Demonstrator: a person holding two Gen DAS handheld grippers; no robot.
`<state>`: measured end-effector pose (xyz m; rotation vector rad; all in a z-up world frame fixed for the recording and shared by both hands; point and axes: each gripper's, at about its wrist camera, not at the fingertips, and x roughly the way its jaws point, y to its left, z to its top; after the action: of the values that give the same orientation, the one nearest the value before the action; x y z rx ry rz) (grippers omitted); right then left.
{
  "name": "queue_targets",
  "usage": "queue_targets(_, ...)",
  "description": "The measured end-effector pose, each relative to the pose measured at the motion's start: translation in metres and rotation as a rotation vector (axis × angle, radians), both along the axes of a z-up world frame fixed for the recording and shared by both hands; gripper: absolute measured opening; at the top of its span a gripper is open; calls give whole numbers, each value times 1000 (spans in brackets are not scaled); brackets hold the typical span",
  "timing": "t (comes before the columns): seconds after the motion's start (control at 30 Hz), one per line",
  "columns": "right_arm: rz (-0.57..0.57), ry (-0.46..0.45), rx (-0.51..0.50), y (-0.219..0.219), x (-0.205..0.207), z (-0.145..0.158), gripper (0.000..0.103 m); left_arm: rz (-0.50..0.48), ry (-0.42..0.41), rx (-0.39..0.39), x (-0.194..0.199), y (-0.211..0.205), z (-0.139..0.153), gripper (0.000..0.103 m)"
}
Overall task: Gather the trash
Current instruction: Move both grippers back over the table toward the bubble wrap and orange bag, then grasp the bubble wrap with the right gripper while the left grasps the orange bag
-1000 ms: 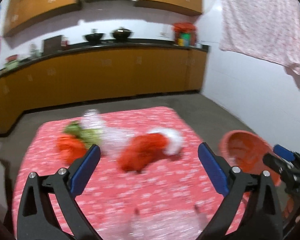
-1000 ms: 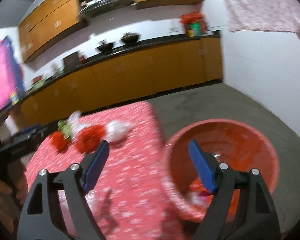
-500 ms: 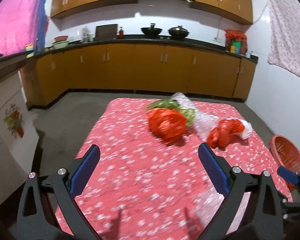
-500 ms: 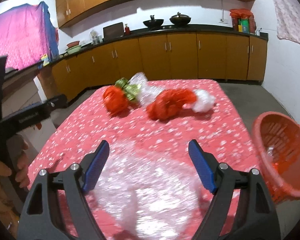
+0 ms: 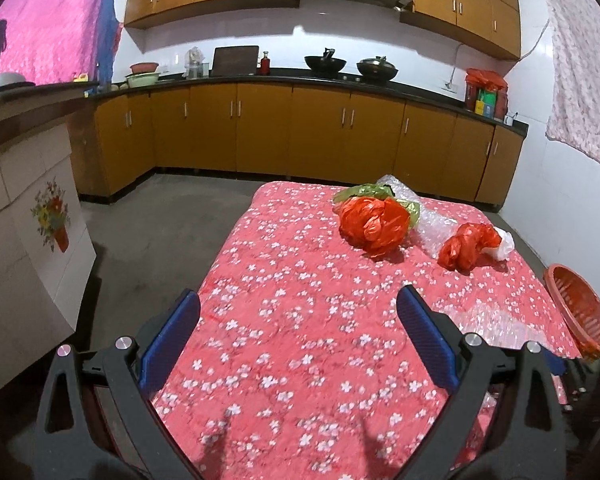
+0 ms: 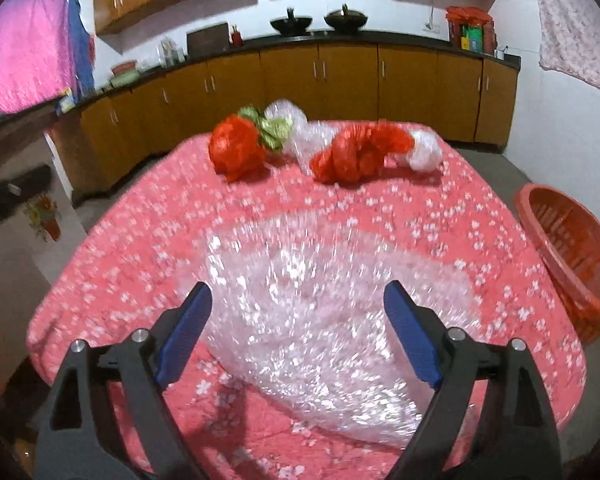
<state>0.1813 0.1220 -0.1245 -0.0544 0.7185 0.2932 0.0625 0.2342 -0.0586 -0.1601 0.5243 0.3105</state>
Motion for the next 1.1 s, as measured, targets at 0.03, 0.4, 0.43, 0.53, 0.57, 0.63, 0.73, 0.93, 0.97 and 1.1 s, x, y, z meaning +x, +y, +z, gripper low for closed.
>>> queue_targets(0.03, -4, 10, -11, 1, 1, -3, 86, 2, 0, -2, -2, 1, 0, 98)
queue_targets(0.4, 38, 72, -43, 7, 9, -13, 35, -11, 2, -17, 3, -2, -2, 98)
queue_targets(0.43, 36, 69, -43, 7, 9, -13, 33, -16, 5, -14, 4, -4, -2, 98)
queue_targets(0.53, 31, 61, -35, 3, 9, -11, 25, -27, 14, -11, 9, -8, -3, 98)
queue_targets(0.57, 28, 59, -32, 2, 9, -10, 23, -29, 18, -12, 11, -10, -4, 98)
queue_targets(0.63, 22, 55, -17, -4, 11, -9, 23, -33, 27, -19, 18, -11, -4, 98)
queue_targets(0.73, -1, 51, 17, -15, 18, -3, 22, -44, 43, -35, 33, -15, -4, 98)
queue_targets(0.93, -45, 34, 63, -41, 43, 12, 22, -79, 65, -25, 76, -29, -3, 98)
queue_targets(0.97, -54, 28, 70, -46, 48, 15, 22, -84, 69, -24, 85, -32, -4, 98)
queue_targets(1.1, -78, 8, 88, -61, 67, 26, 22, -97, 81, -29, 117, -40, -9, 99)
